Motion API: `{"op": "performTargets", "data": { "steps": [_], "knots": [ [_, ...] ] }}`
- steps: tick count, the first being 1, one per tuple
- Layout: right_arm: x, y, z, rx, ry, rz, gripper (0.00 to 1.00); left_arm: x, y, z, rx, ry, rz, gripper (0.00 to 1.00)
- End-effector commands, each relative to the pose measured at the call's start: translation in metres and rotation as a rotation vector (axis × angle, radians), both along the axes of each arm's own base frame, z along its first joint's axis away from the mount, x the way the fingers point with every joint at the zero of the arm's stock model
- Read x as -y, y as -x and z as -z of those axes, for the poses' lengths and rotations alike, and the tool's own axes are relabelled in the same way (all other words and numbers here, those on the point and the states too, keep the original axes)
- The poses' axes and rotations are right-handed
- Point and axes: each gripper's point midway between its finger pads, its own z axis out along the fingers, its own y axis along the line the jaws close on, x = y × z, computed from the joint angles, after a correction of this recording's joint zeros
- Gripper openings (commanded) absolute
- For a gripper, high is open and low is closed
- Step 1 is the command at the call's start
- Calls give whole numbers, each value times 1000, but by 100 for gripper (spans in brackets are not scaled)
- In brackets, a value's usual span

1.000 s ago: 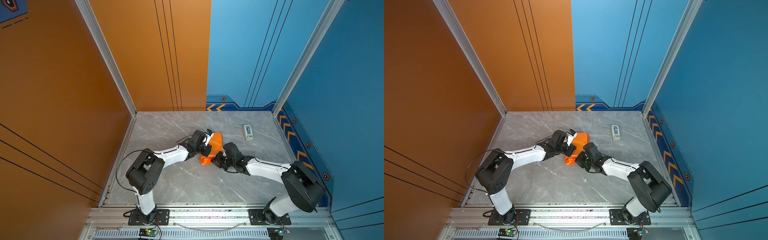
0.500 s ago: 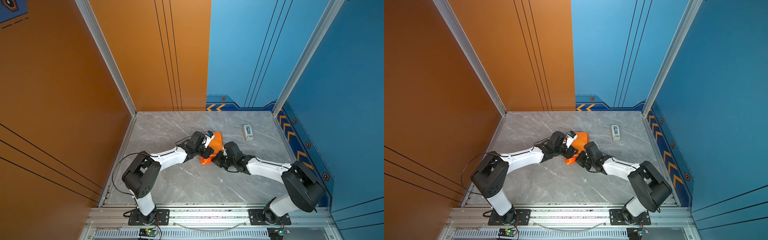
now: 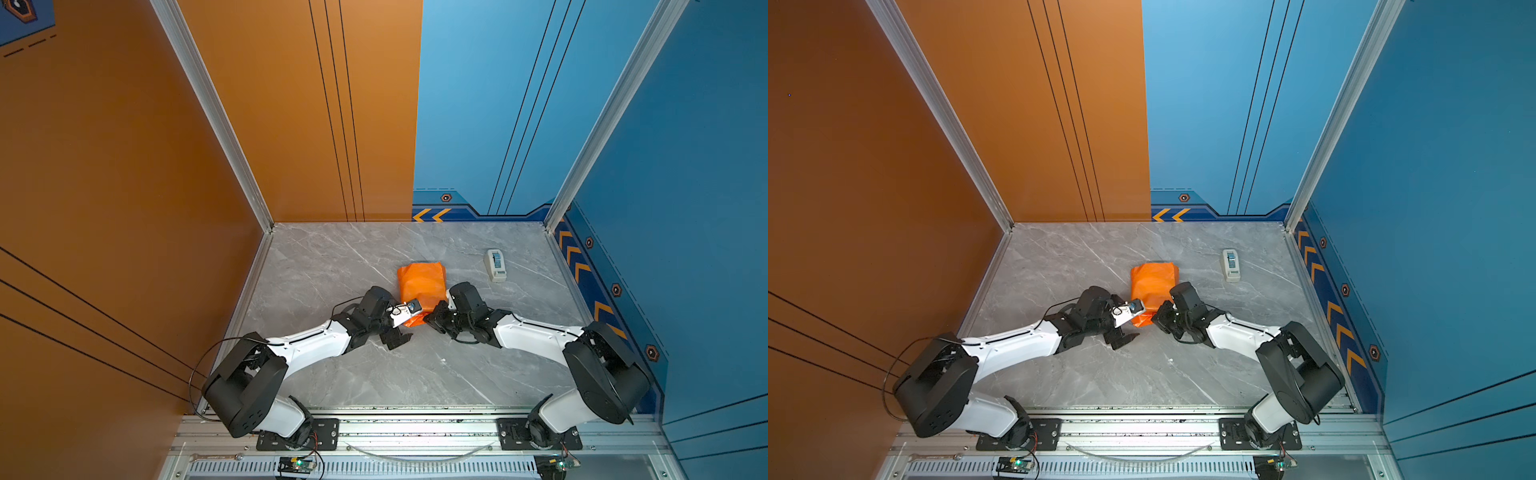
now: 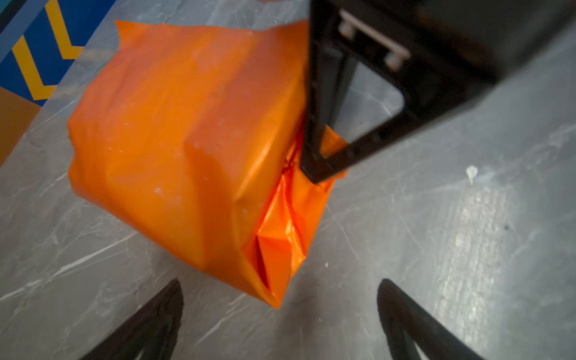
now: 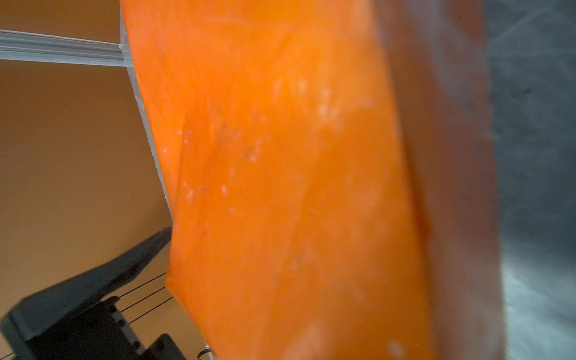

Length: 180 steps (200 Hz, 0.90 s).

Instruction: Wrap the gift box in paper

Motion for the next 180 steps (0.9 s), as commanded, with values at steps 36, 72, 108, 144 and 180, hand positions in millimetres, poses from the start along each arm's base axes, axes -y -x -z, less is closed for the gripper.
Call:
{"op": "performTargets", "data": {
  "steps": [36,72,108,144,180],
  "knots": [
    [3,4,4,-4,7,-25,0,18,-31,-13,355,-149,59,98],
    [4,4,2,-2,0,-23,0,30,-30,4,380,-184,92,98],
    [4,2,3,-4,-6,-21,0,37,-20,13,356,-174,147,98],
    [5,1,2,-6,-46,-18,0,34,-17,22,337,-182,153,98],
    [6,0,0,-13,-105,-33,0,33,-15,22,330,-110,169,98]
  ]
}}
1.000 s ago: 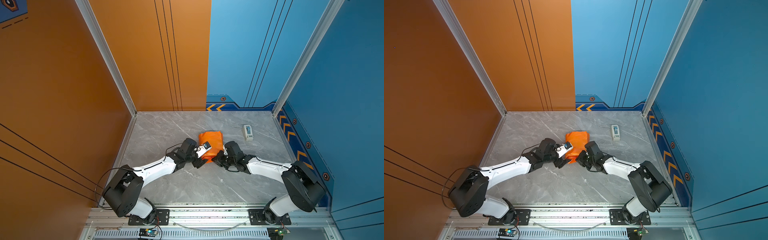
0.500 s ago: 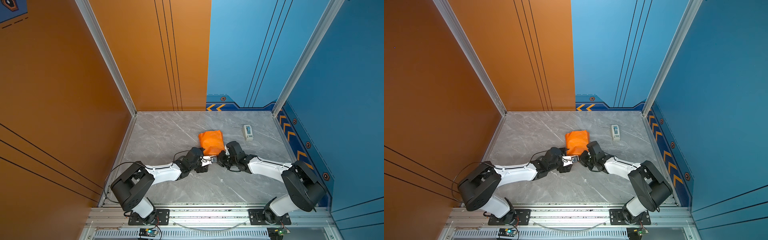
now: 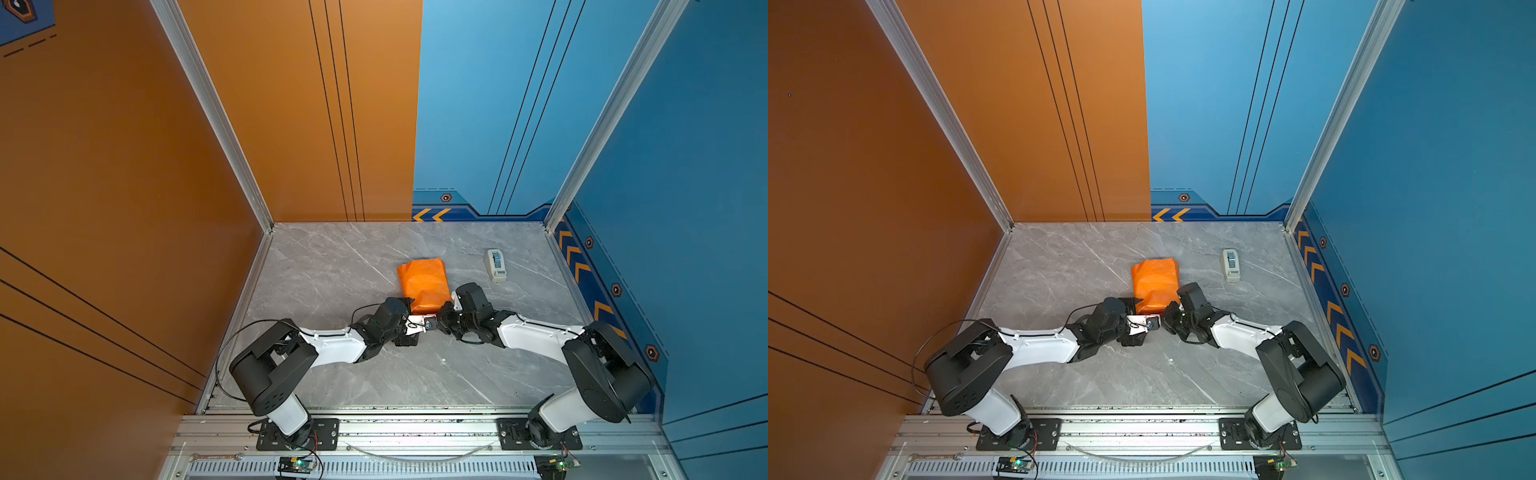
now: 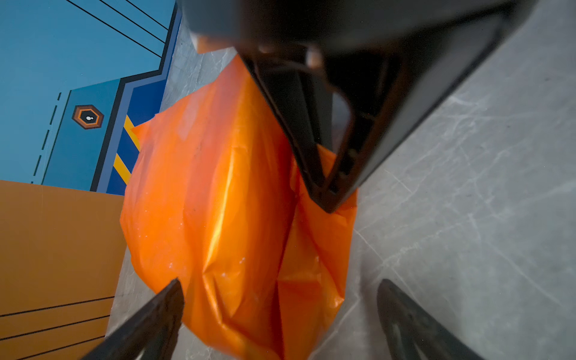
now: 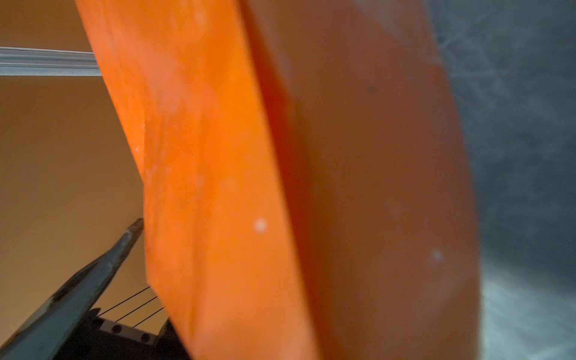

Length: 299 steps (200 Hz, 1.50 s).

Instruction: Wrap the gift box in paper

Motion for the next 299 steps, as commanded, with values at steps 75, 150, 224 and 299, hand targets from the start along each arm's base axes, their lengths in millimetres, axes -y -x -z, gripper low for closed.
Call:
{"op": "performTargets", "data": {
  "steps": [75,150,224,299],
  "knots": [
    [11,4,-4,-17,-84,-60,0,8,-9,19,43,39,36,98],
    [13,1,-7,-17,-97,-61,0,6,-17,35,32,11,-7,88],
    [15,-1,-13,-1,-103,-53,0,7,-20,41,-7,35,-31,57],
    [22,-4,-28,49,-93,-40,27,7,-19,45,-64,52,-64,50]
  ]
}}
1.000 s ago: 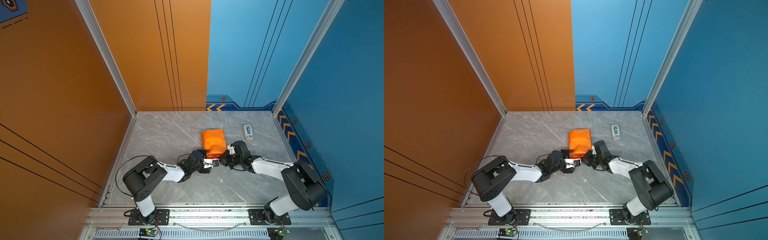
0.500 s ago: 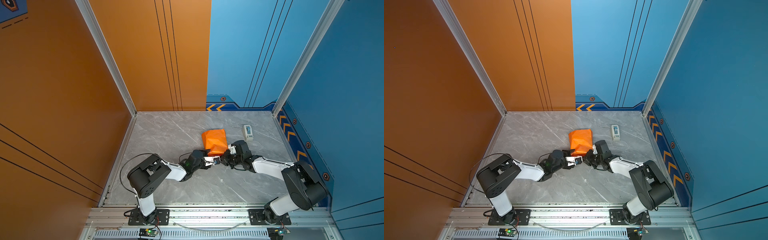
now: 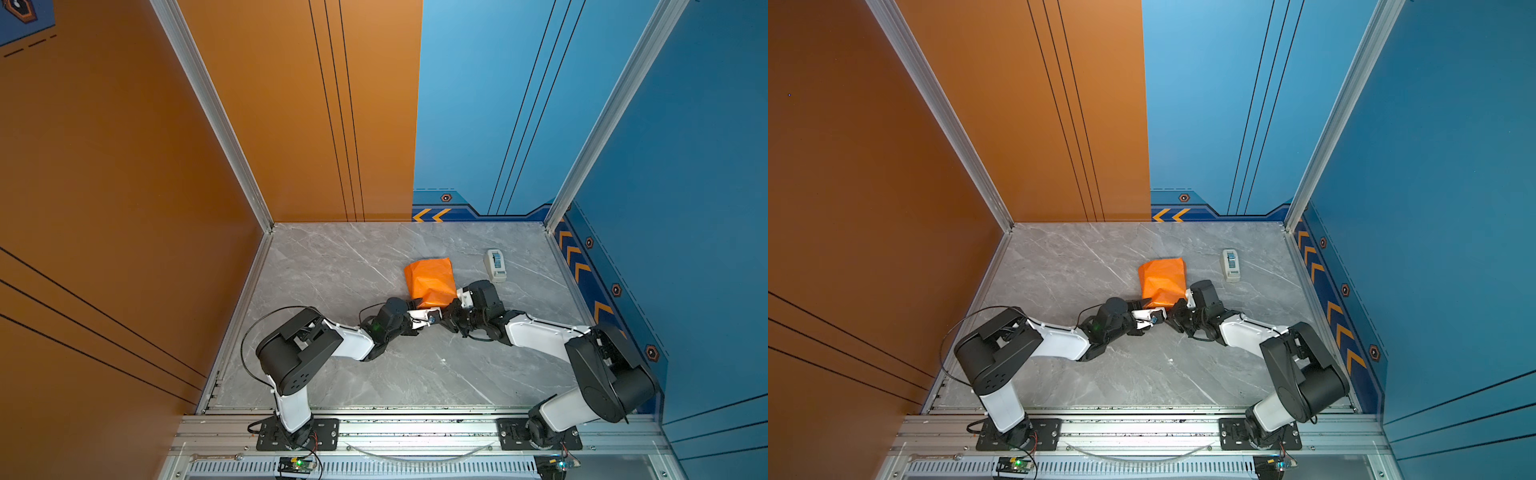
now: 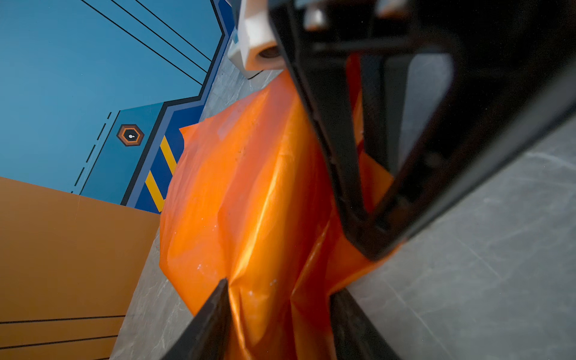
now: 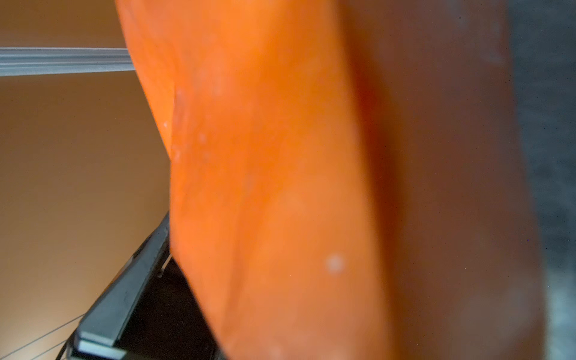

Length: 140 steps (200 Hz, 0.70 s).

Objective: Wrap the gift box in paper
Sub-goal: 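Gather the loose end paper with the left gripper while the right draws back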

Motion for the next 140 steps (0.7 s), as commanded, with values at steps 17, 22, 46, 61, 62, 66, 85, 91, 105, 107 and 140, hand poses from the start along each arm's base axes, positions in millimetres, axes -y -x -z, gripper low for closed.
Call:
{"op": "performTargets", "data": {
  "steps": [17,22,46,61,62,66,85,91,105,107,140],
  "knots": [
    [15,5,-24,63,8,-1,32,-16,11,48,-167,-91,-32,50],
    [18,6,-26,69,10,1,33,-17,11,49,-169,-94,-35,49],
    [36,16,-30,79,36,15,35,-16,10,50,-180,-103,-38,48],
    [52,24,-26,69,81,46,36,-15,8,50,-186,-101,-43,47],
    [53,24,-25,66,85,49,36,-15,8,50,-186,-101,-43,47],
    [56,27,-23,60,97,55,36,-15,8,50,-188,-101,-43,46],
    [62,38,-14,33,133,69,32,-14,8,50,-197,-105,-49,46],
    [60,40,-13,31,137,69,29,-14,7,50,-200,-106,-52,45],
    [52,43,-9,29,144,64,24,-14,6,51,-205,-111,-56,45],
    [50,43,-9,32,144,63,23,-14,6,51,-206,-112,-56,45],
    [27,30,-5,66,146,60,12,-13,4,51,-216,-115,-61,45]
  ]
}}
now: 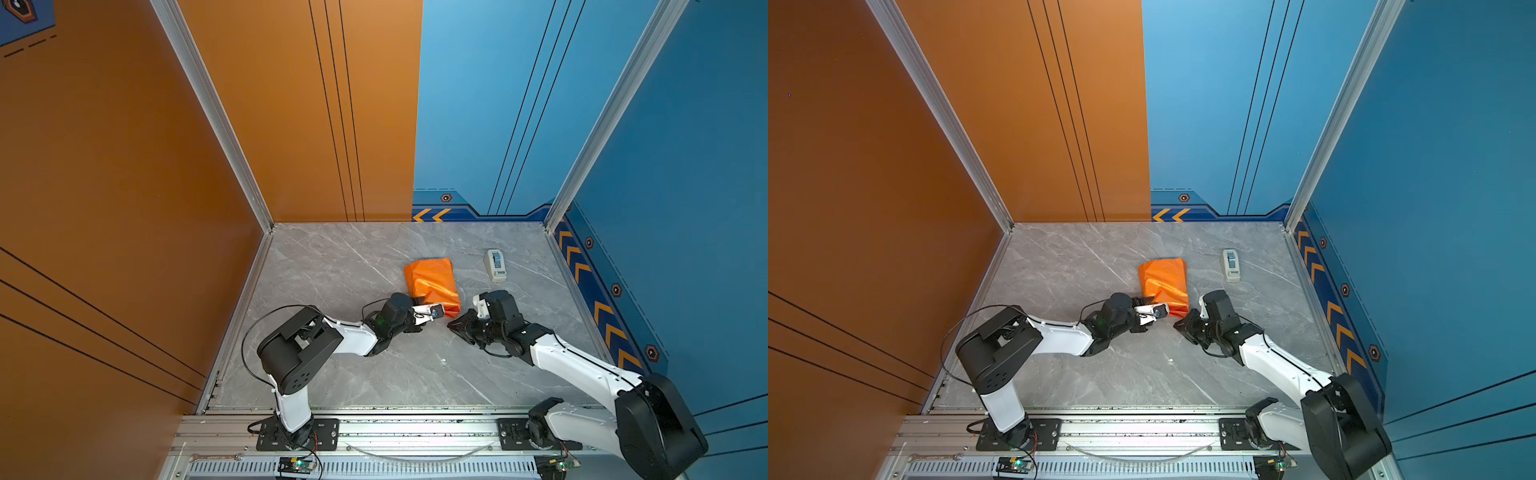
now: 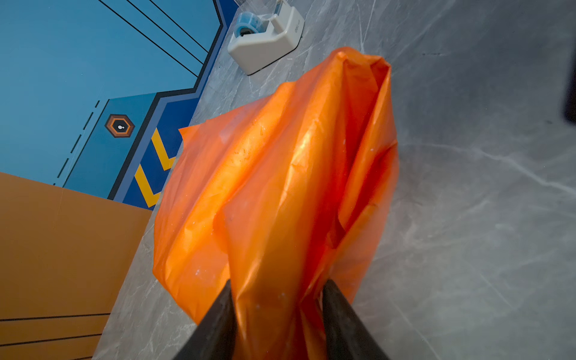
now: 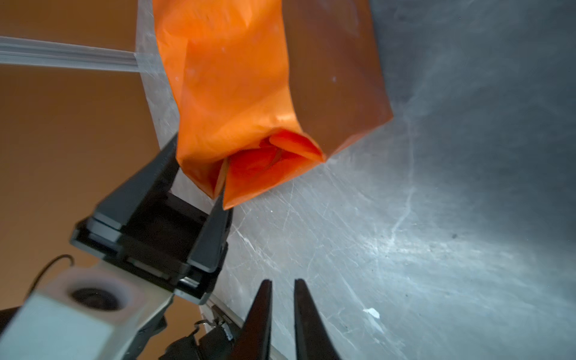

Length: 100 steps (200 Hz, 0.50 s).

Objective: Wrap the gift box in paper
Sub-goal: 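Gather the loose end paper with the left gripper while the right draws back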

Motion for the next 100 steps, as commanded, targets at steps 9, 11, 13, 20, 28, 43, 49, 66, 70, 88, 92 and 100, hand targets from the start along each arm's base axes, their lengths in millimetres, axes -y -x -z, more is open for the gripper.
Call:
{"op": "performTargets", "data": {
  "steps": [9,11,13,20,28,43,49,66,70,88,92,100],
  "knots": [
    [-12,-18,8,31,32,37,9,-20,12,53,-163,-123,-32,45],
    [-13,-19,9,34,32,37,9,-20,12,53,-162,-123,-33,45],
    [-14,-20,10,34,34,37,8,-20,12,53,-164,-123,-31,45],
    [-16,-25,10,44,30,41,6,-20,12,53,-164,-123,-30,45],
    [-18,-30,12,50,28,48,5,-20,13,53,-167,-121,-28,45],
    [-18,-38,13,70,28,63,3,-20,14,52,-172,-120,-24,45],
    [-18,-43,11,82,26,71,3,-19,14,52,-174,-117,-22,45],
    [-17,-54,7,114,19,92,1,-19,16,52,-179,-117,-15,46],
    [-17,-56,6,120,18,96,1,-19,16,52,-180,-116,-14,46],
    [-18,-62,6,136,17,102,1,-17,17,50,-185,-106,-7,47],
    [-17,-64,6,139,16,104,0,-17,18,49,-186,-105,-5,48],
    [-16,-67,7,144,13,110,0,-16,19,50,-190,-107,-1,49]
  ]
}}
